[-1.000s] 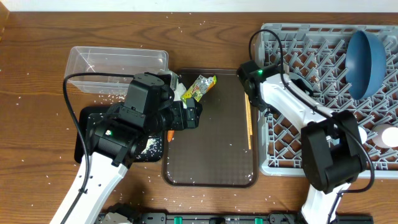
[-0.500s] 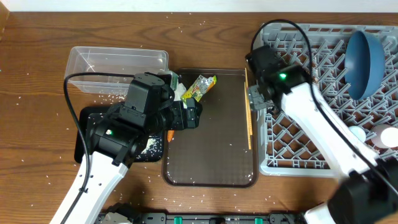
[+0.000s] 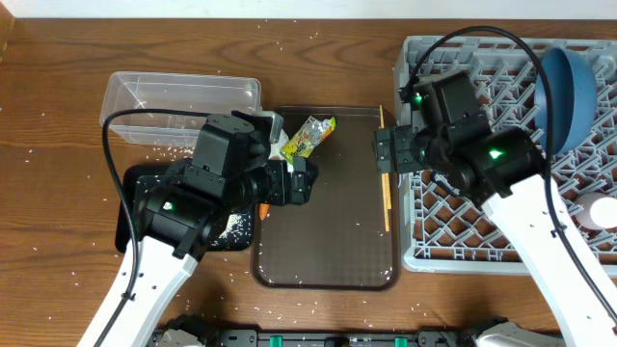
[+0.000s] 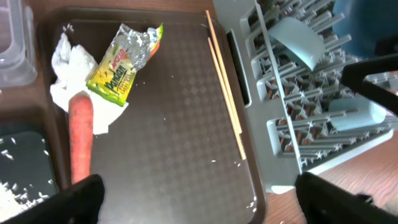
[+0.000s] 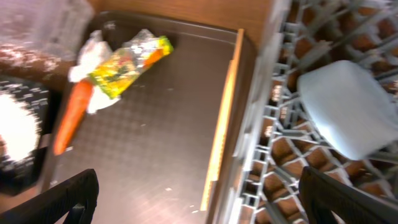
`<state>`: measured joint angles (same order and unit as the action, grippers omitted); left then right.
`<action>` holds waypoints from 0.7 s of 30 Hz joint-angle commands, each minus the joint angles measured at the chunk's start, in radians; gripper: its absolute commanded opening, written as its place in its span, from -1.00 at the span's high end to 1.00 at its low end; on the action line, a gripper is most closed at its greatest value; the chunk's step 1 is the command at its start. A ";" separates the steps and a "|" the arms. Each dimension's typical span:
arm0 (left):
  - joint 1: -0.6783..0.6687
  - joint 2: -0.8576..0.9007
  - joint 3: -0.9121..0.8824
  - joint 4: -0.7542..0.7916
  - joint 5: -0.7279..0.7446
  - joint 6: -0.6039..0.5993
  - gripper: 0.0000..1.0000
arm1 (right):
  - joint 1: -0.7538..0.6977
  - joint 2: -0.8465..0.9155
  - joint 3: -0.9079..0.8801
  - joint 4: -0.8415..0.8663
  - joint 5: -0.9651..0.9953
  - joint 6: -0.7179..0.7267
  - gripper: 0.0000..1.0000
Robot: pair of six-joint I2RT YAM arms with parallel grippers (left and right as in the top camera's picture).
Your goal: Sort waste into correct bins and load items into the dishwasher rack
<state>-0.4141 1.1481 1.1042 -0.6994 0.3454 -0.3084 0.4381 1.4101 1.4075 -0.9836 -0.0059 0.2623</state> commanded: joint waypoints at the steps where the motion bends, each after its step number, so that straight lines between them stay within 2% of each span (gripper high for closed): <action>1: 0.004 0.002 0.014 0.000 -0.003 0.119 -0.79 | 0.005 -0.006 0.015 -0.011 -0.078 0.021 -0.98; 6: 0.004 0.041 0.014 0.005 -0.149 0.154 -0.76 | -0.014 -0.023 0.016 -0.011 -0.061 0.070 -0.99; 13: -0.010 0.152 0.014 0.054 -0.157 0.227 -0.74 | -0.091 -0.136 0.016 -0.003 -0.051 0.108 -0.98; 21: -0.026 0.285 0.014 0.228 -0.163 0.255 -0.74 | -0.174 -0.306 0.016 -0.008 -0.051 0.108 -0.99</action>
<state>-0.4381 1.4002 1.1046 -0.5041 0.2024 -0.0948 0.2893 1.1461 1.4075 -0.9901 -0.0555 0.3569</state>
